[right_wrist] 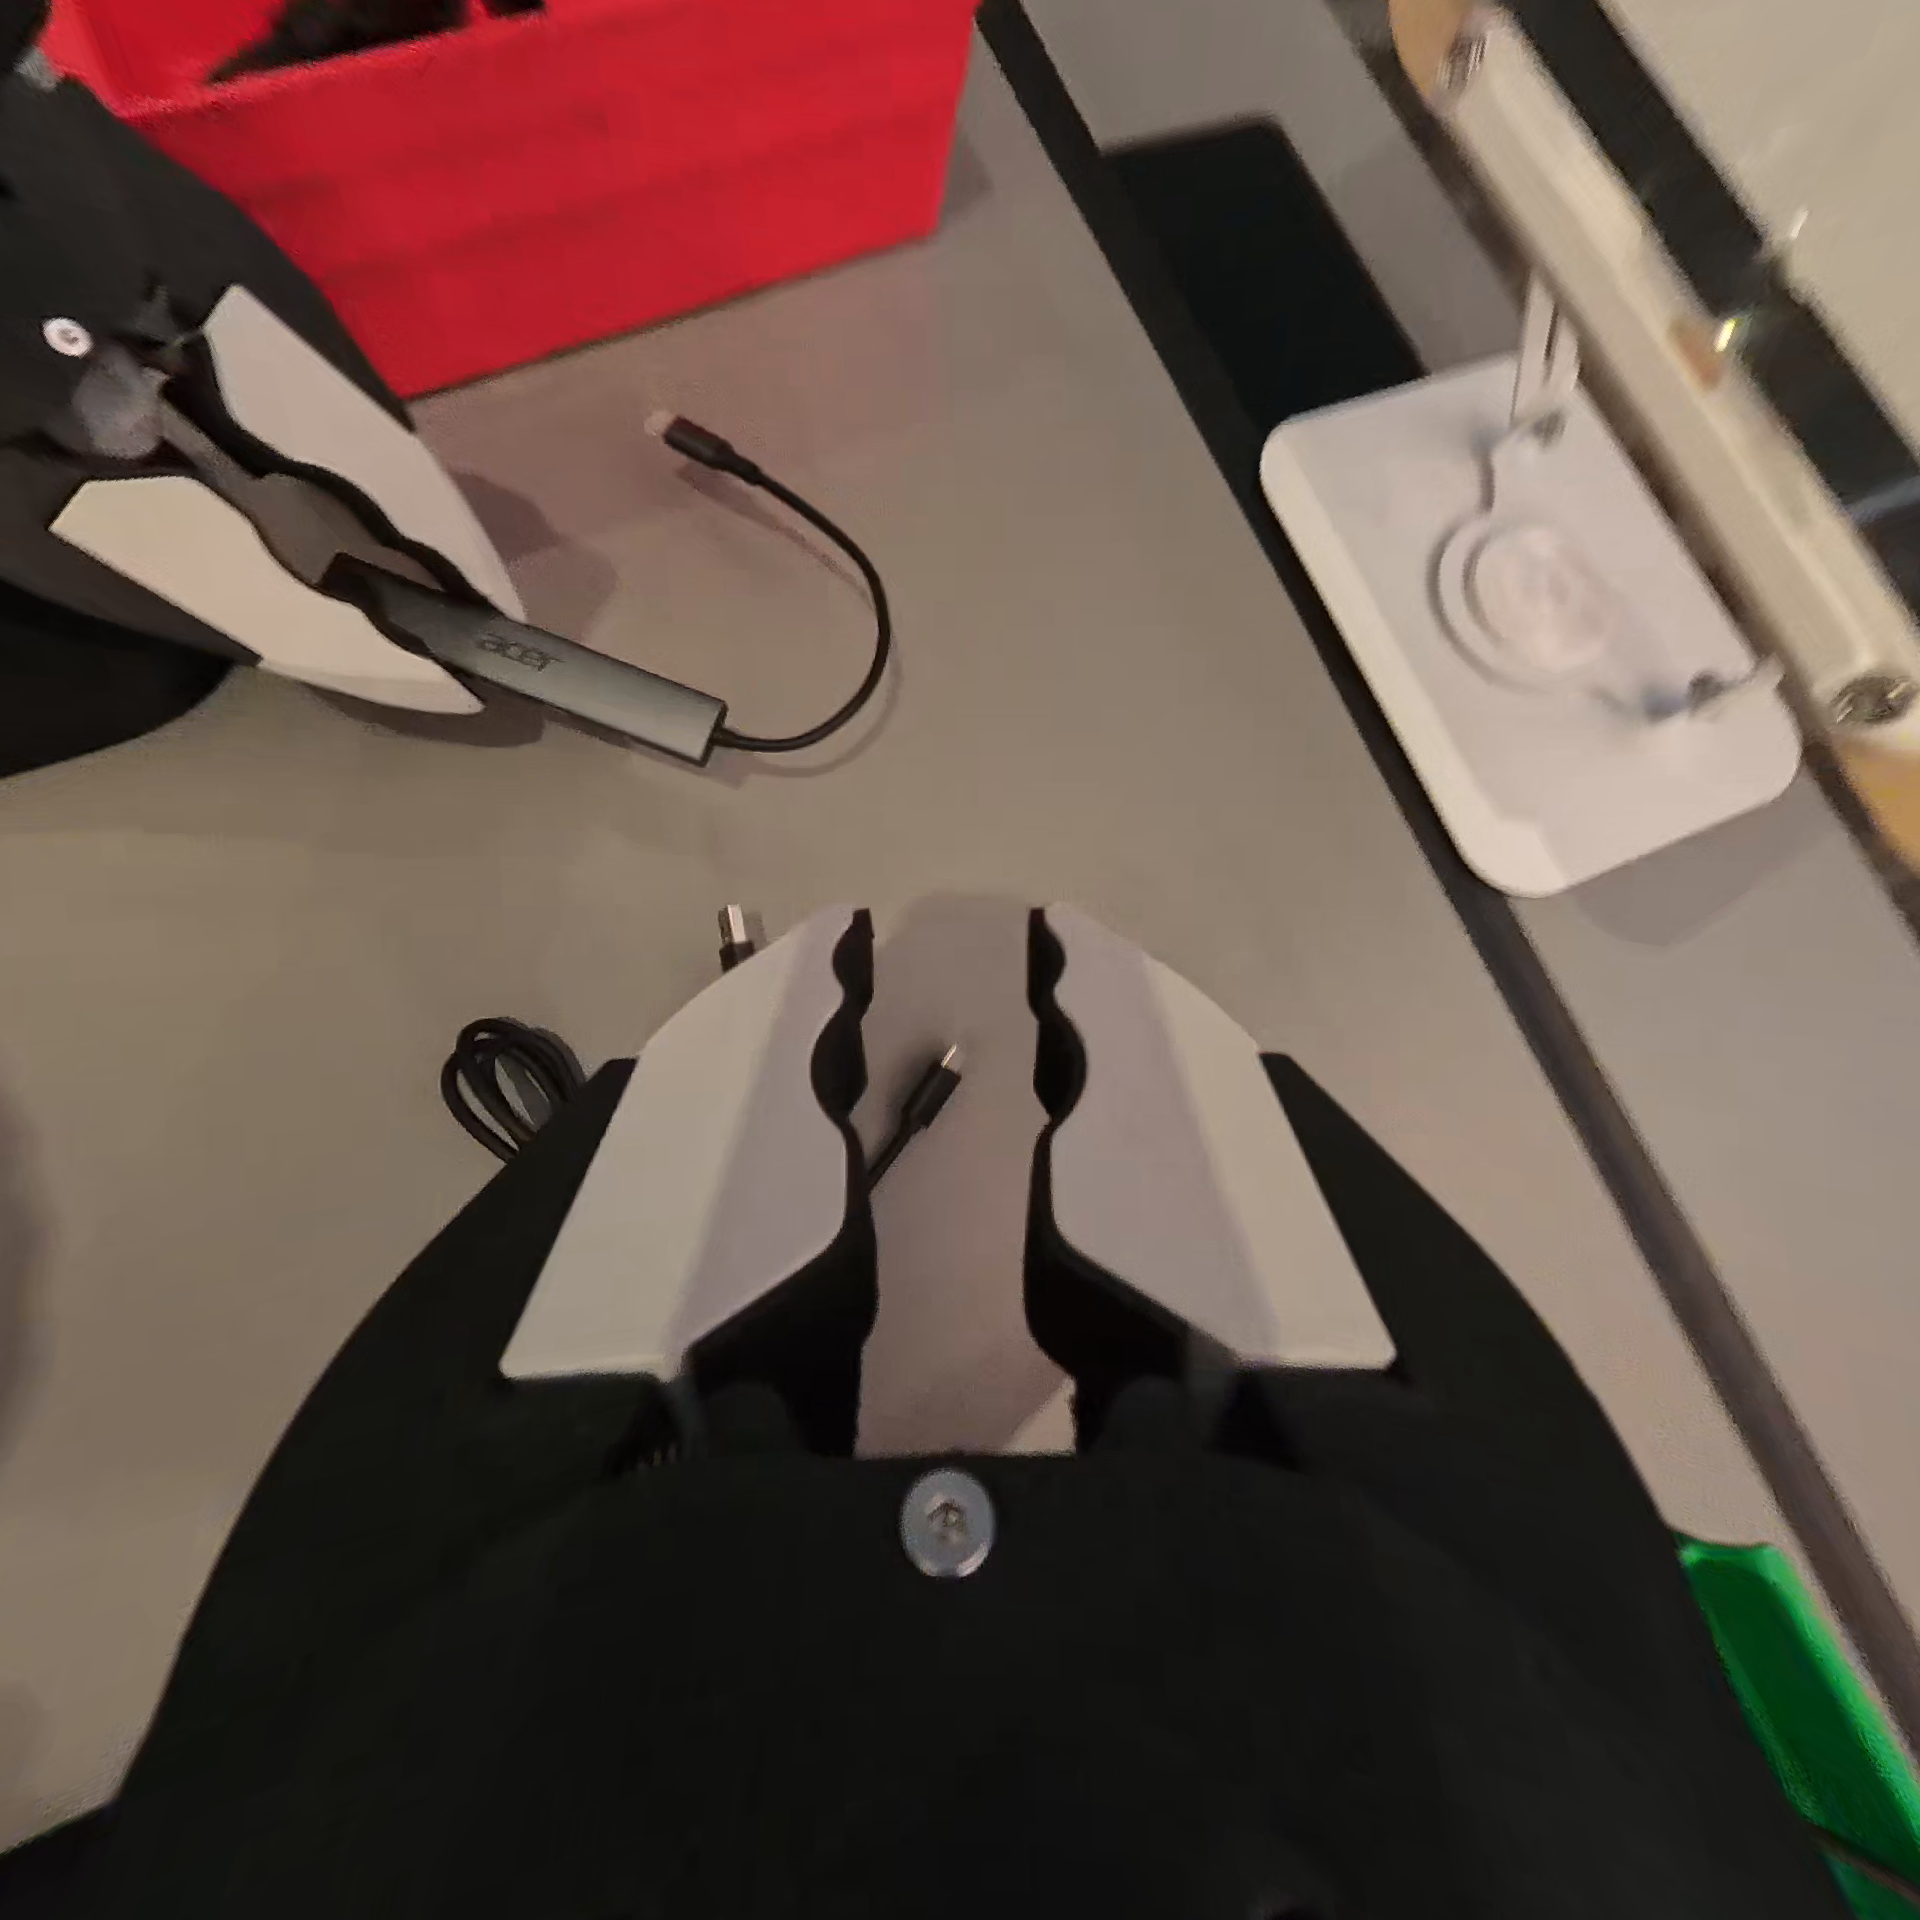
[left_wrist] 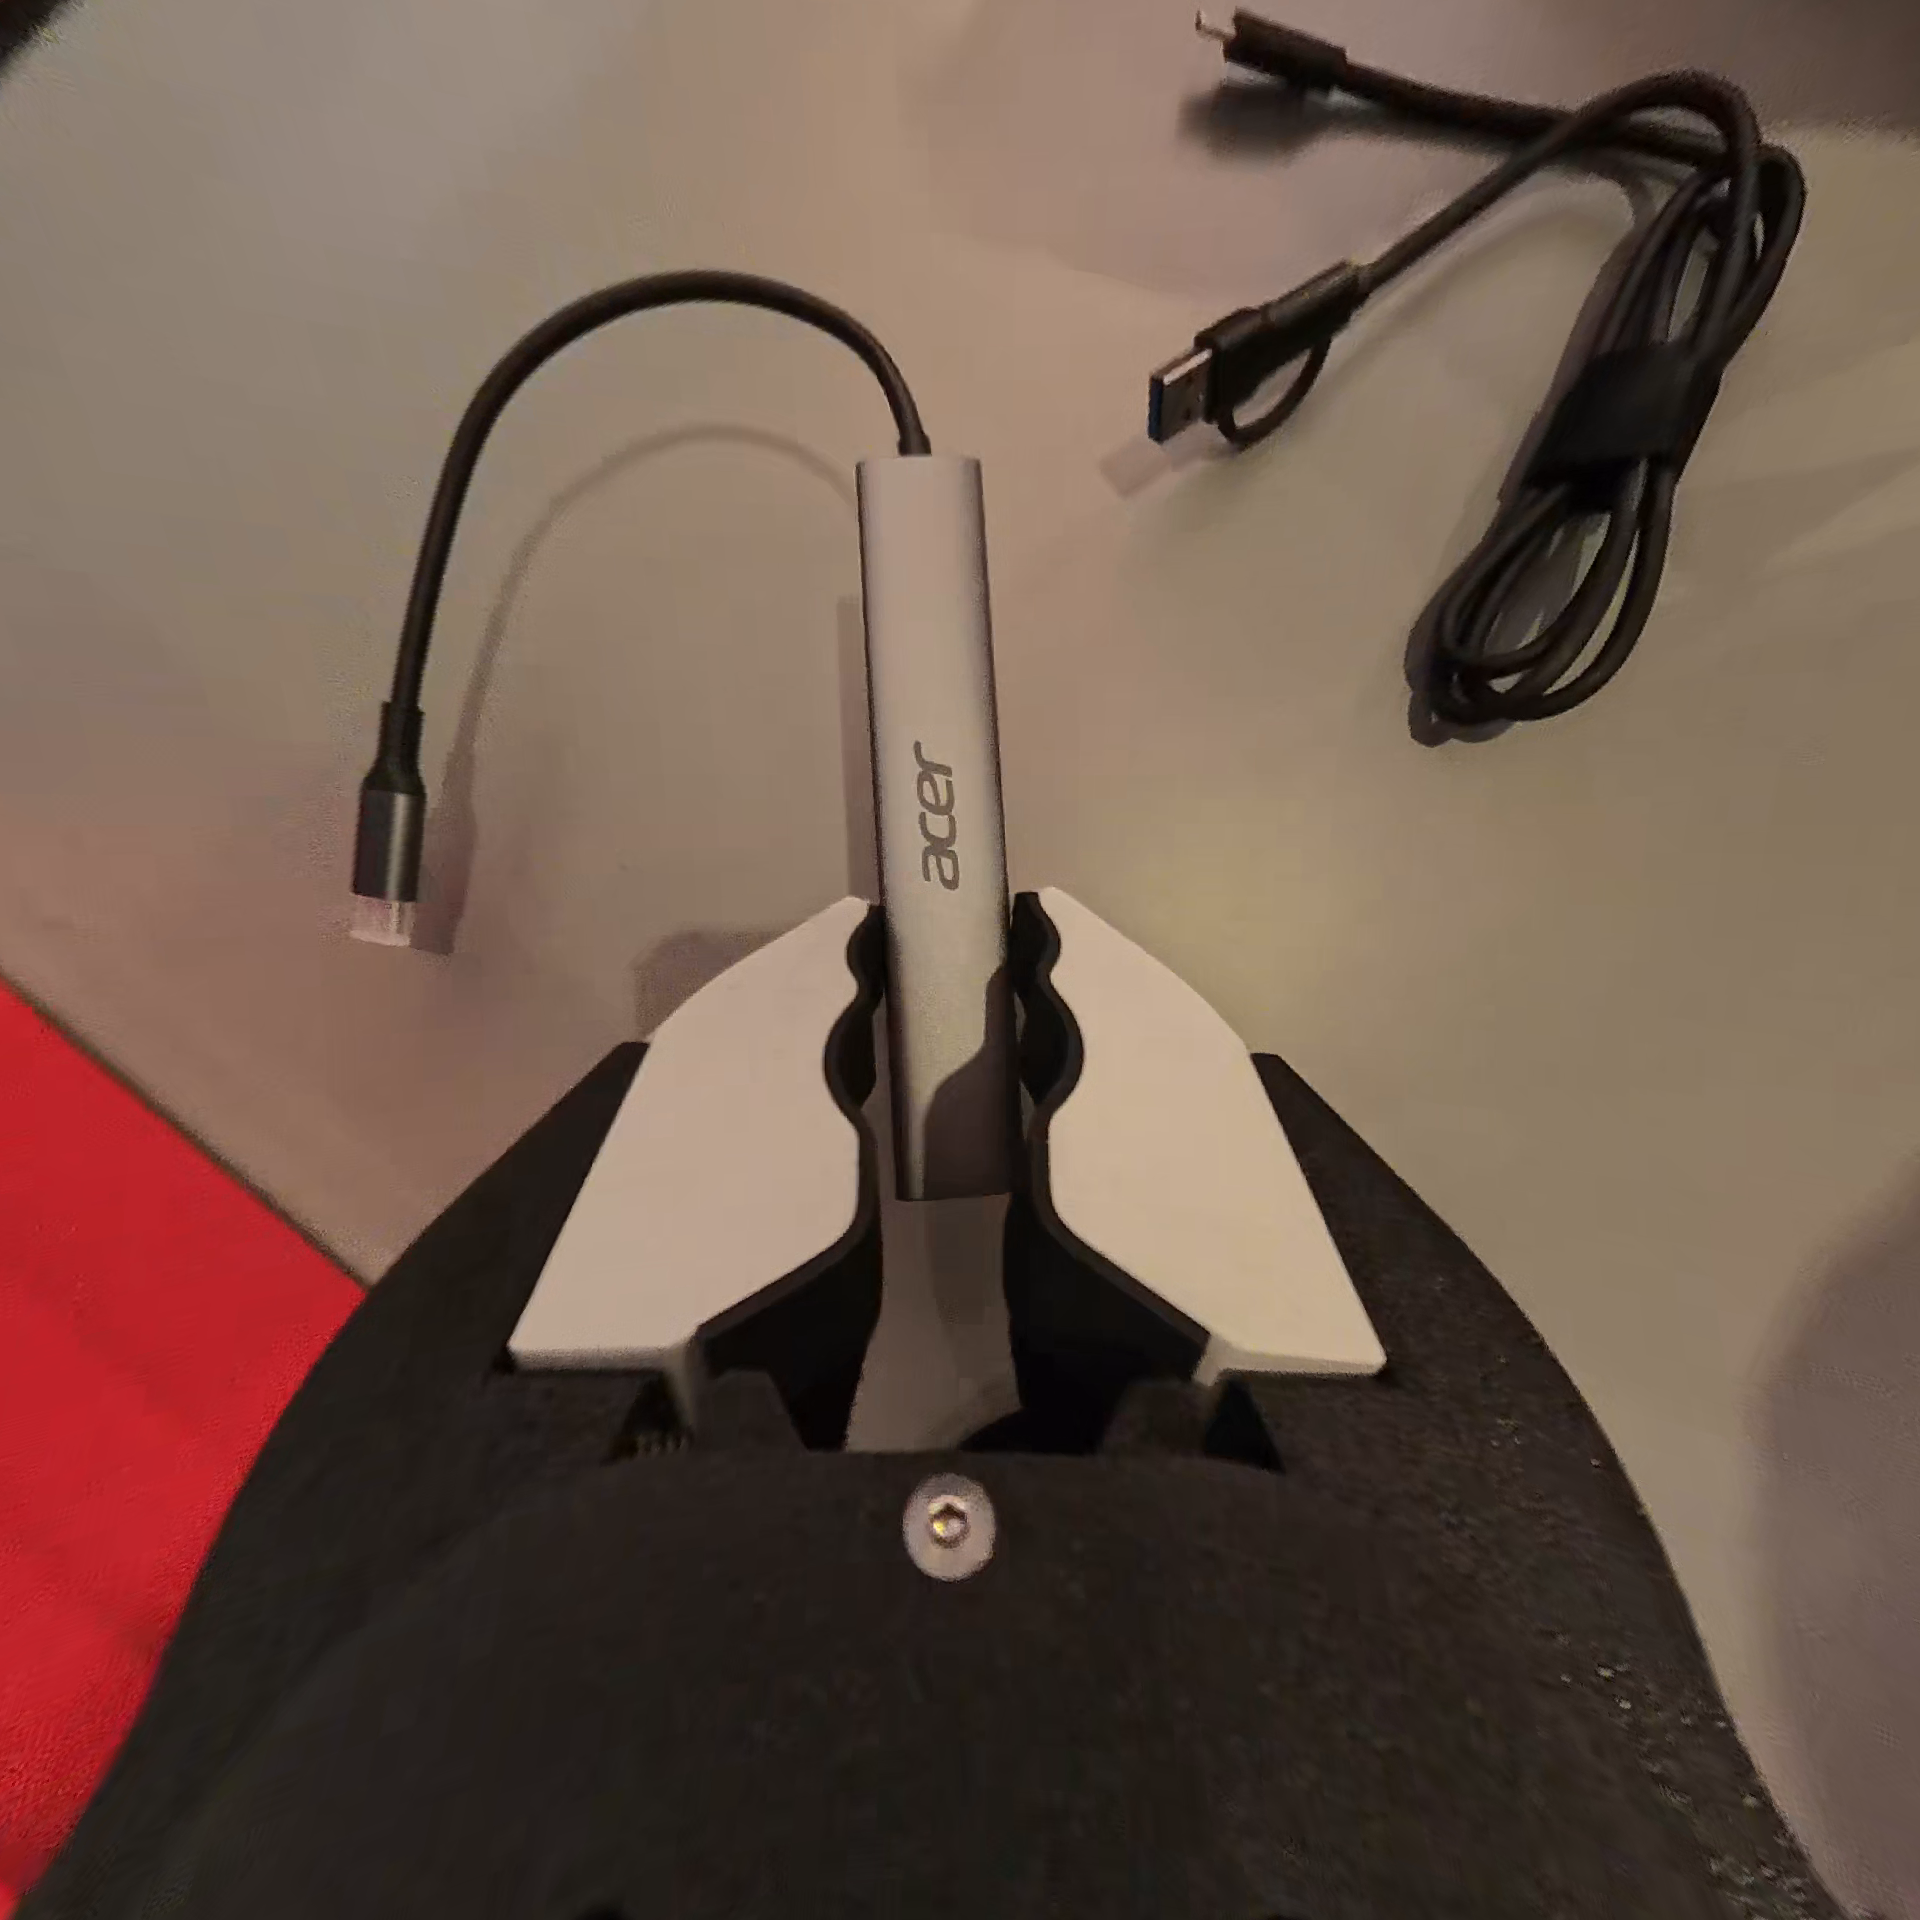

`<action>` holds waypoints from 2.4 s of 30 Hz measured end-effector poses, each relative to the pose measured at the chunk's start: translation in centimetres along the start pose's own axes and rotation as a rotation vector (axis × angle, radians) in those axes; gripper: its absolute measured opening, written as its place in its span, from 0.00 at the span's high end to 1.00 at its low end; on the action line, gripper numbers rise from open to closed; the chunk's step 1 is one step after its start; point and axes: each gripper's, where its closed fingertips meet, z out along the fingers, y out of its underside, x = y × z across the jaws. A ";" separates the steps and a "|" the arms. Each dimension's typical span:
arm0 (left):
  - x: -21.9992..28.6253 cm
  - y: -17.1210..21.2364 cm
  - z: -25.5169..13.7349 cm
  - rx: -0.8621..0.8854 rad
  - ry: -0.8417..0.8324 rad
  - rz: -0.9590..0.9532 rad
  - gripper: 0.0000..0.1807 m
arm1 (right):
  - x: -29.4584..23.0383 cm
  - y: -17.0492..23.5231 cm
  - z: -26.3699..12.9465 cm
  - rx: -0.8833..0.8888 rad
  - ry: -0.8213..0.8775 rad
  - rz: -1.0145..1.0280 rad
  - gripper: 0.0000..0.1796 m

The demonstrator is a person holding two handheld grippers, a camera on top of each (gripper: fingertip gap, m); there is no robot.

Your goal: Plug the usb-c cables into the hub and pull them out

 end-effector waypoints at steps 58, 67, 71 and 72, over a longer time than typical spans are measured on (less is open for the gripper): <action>6.4 -14.1 -10.0 0.626 0.431 0.633 0.95 | -10.9 -4.9 -1.5 0.304 -0.590 -0.193 0.95; 2.8 -16.2 -13.7 0.679 0.267 0.338 0.96 | -9.7 -8.5 -0.4 0.516 -0.427 -0.175 0.76; 2.5 -16.3 -13.6 0.688 0.315 0.259 0.96 | -9.8 -8.8 0.5 0.549 -0.423 -0.177 0.97; 2.6 -16.0 -13.4 0.673 0.353 0.237 0.94 | -9.7 -8.6 0.6 0.518 -0.424 -0.173 0.97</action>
